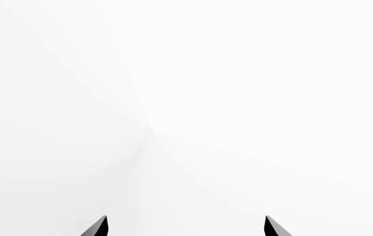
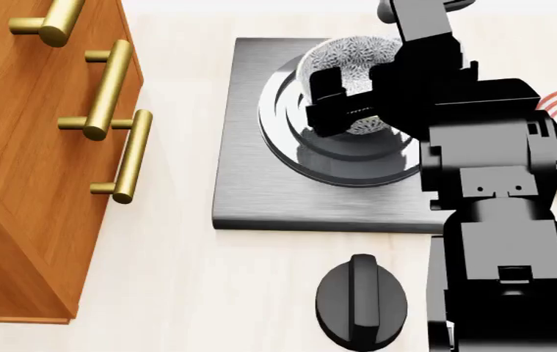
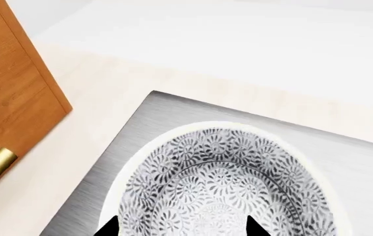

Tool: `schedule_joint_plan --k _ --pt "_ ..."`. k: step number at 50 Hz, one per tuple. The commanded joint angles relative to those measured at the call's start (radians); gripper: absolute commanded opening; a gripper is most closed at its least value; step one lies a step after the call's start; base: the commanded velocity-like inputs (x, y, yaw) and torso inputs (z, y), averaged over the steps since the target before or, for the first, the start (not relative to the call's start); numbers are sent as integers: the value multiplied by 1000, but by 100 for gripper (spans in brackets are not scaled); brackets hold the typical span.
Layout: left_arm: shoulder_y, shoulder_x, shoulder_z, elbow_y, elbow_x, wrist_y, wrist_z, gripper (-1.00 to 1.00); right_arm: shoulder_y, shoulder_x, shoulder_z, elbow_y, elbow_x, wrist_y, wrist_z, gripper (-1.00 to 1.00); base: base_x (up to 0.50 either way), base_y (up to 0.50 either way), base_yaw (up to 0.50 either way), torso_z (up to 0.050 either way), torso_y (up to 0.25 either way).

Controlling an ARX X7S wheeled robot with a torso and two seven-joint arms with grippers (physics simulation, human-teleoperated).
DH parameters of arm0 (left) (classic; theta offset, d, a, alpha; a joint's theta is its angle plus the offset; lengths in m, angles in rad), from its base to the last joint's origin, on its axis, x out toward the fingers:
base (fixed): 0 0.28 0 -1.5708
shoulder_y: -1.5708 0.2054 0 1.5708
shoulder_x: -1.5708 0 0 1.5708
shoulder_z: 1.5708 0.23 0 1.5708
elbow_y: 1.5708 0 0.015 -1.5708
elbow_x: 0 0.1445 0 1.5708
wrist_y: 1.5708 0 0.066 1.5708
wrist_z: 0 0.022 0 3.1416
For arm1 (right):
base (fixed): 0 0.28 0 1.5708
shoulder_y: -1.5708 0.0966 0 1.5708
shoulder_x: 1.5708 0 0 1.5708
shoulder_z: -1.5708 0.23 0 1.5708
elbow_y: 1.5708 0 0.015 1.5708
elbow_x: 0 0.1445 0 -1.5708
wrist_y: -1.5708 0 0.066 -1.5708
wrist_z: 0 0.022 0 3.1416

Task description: Put the bowl on the stove.

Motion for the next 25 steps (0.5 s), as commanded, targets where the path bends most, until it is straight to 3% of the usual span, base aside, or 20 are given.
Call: schedule_joint_plan --k 1,25 --pt "-2 19 -23 -8 21 3 7 100 -3 -60 85 0 -23 -106 -151 100 0 0 0 0 0" --pt "6 18 -13 -11 29 14 7 100 52 -35 191 0 -12 -306 -286 100 0 0 0 0 0"
